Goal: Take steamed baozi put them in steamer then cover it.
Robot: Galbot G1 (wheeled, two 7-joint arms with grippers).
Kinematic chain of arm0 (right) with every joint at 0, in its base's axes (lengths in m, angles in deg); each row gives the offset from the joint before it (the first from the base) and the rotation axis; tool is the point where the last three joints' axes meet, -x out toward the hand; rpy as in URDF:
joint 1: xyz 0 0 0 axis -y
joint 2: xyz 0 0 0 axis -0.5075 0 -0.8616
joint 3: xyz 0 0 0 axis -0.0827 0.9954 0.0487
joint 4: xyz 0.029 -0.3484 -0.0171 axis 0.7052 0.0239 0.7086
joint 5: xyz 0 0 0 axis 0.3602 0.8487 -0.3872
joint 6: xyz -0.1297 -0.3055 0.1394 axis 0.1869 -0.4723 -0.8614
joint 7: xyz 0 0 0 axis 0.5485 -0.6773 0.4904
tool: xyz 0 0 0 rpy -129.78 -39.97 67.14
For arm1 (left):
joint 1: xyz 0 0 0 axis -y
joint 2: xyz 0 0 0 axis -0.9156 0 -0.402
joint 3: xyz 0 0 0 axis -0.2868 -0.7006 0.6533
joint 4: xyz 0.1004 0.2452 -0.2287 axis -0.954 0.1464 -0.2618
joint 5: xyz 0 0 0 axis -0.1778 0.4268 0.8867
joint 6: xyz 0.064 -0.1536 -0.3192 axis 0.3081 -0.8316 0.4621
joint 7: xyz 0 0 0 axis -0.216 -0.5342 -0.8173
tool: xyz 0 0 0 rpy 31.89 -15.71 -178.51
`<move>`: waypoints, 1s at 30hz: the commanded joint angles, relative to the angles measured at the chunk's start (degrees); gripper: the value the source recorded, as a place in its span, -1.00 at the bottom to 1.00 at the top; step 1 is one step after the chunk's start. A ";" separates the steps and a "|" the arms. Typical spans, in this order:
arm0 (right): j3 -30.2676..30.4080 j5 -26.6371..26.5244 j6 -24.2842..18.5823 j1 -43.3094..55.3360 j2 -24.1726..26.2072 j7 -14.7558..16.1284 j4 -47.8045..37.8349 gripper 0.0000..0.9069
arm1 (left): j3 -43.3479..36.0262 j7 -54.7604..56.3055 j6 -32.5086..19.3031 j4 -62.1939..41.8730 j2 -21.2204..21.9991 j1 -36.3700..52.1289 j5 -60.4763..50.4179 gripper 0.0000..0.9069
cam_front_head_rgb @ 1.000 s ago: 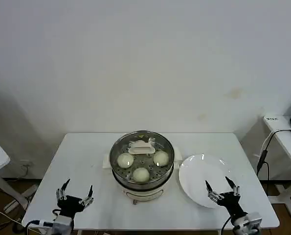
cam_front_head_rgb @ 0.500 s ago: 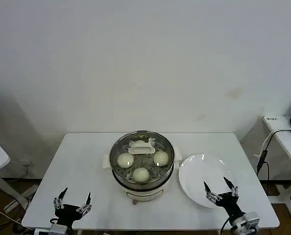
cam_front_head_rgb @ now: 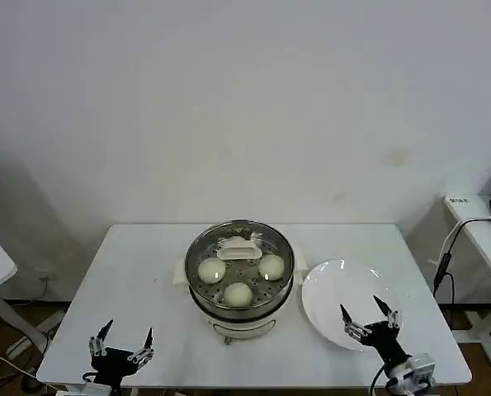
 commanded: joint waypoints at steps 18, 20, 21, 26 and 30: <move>0.46 2.91 1.54 -0.13 2.93 1.65 1.07 1.00 | 0.22 -0.16 -0.14 1.47 0.36 -0.81 -0.09 1.00; 0.55 3.53 1.44 -0.28 2.90 1.85 0.94 1.00 | 0.25 -0.23 -0.13 1.47 0.28 -0.80 -0.13 1.00; 0.64 3.51 1.52 -0.33 2.87 1.79 0.90 1.00 | 0.27 -0.26 -0.14 1.51 0.23 -0.84 -0.14 1.00; 0.45 3.98 1.45 -0.03 2.67 2.34 0.58 1.00 | 0.55 -0.45 -0.13 1.51 0.06 -0.82 -0.15 1.00; 0.11 4.81 1.13 -0.07 2.78 3.06 0.45 1.00 | 0.49 -0.59 -0.13 1.62 0.10 -0.79 -0.17 1.00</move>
